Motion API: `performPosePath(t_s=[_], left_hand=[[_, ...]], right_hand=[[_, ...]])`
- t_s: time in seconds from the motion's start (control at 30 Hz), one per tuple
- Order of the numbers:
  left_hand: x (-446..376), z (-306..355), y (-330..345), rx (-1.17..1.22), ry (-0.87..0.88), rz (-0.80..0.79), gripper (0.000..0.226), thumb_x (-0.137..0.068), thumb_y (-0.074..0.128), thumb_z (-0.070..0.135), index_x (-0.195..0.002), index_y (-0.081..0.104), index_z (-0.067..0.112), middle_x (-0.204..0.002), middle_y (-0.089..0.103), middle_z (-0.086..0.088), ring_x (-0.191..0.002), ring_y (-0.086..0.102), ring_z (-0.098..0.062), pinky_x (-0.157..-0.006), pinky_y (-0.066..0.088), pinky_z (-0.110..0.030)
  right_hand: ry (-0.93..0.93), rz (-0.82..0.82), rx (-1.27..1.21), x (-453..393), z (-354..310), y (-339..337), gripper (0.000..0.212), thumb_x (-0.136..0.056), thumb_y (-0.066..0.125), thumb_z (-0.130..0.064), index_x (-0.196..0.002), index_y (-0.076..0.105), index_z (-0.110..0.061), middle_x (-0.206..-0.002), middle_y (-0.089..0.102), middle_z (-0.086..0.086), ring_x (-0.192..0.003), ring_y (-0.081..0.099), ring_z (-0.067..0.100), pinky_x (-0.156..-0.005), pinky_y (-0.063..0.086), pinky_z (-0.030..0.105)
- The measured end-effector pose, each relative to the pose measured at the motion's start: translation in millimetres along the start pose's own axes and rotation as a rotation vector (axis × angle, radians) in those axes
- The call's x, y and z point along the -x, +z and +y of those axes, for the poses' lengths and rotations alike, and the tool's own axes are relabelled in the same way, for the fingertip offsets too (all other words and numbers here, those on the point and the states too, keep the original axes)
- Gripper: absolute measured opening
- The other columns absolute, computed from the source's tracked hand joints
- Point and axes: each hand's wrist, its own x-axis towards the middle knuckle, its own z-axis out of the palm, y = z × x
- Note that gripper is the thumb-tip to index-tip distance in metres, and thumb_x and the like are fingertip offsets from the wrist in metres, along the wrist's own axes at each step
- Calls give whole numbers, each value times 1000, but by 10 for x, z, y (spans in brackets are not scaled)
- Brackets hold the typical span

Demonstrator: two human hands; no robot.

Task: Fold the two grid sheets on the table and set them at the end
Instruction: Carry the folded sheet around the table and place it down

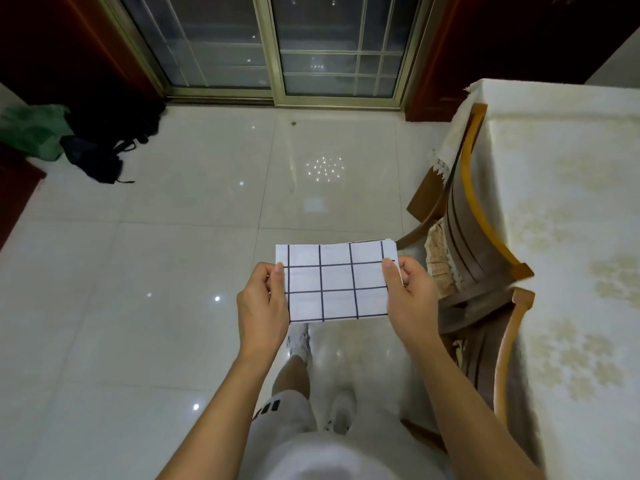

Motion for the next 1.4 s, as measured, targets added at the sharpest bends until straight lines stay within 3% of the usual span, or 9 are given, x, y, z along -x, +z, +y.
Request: performPosePath(t_s=[0.1,0.17,0.27,0.37,0.53,0.8,1.0,1.17,1.4], left_hand=[[-441,68,110,0,22,-27,31,-104,44,29,-77,52,15,-57,46,4,-49,41,-6,-47,32,-19],[-785,131,170,2,38,-43,31,-104,43,29,-79,53,14,-60,51,1,-52,44,-6,-47,33,-18],[-1365,255,235,-8,63,-82,32,-104,43,31,-81,54,12,-66,57,-9,-53,43,-8,-50,34,-21],[-1909,404,277,-5,85,-113,32,-104,42,32,-81,53,13,-65,55,-12,-54,40,-11,-52,35,-25],[-2617,597,393,-1,127,-157,31,-104,43,31,-77,50,17,-59,48,-3,-52,39,-8,-50,33,-21],[-3277,868,786,-5,161,-260,30,-104,44,29,-76,50,21,-55,43,6,-50,38,-7,-48,32,-20],[-3716,1165,1266,-19,209,-312,29,-104,43,28,-79,52,16,-57,45,5,-51,41,-4,-48,32,-17],[-4141,1569,1801,-45,262,-335,29,-104,43,29,-78,51,18,-56,44,4,-50,41,-5,-47,33,-16],[-4541,2171,2599,-92,352,-359,29,-104,42,29,-79,51,17,-58,48,6,-52,46,-4,-47,33,-14]], right_hand=[[25,13,16,-370,-90,144,33,-100,50,-34,-70,45,-23,-64,49,7,-57,45,13,-54,42,29],[35,21,25,-652,-197,252,28,-101,51,-32,-73,50,-26,-64,53,-5,-58,49,3,-52,41,17],[32,59,50,-1096,-375,437,26,-100,51,-31,-83,58,-12,-71,60,8,-65,56,17,-54,43,27],[11,104,44,-1508,-604,605,32,-101,51,-27,-80,54,-3,-69,53,19,-63,46,27,-53,35,29],[41,155,34,-2018,-829,833,34,-101,51,-25,-74,46,-5,-63,41,9,-57,35,8,-50,30,20],[102,231,12,-2634,-844,869,35,-102,50,-26,-77,48,-2,-62,44,11,-57,36,9,-52,31,27],[129,302,21,-3222,-761,736,32,-101,50,-31,-76,51,-12,-66,53,17,-56,42,18,-53,36,35],[121,367,2,-3866,-794,489,34,-101,51,-26,-68,42,-23,-56,39,-1,-52,34,8,-53,30,31],[113,449,-59,-4746,-683,20,32,-98,46,-39,-82,56,-12,-71,59,14,-69,55,33,-62,46,45]])
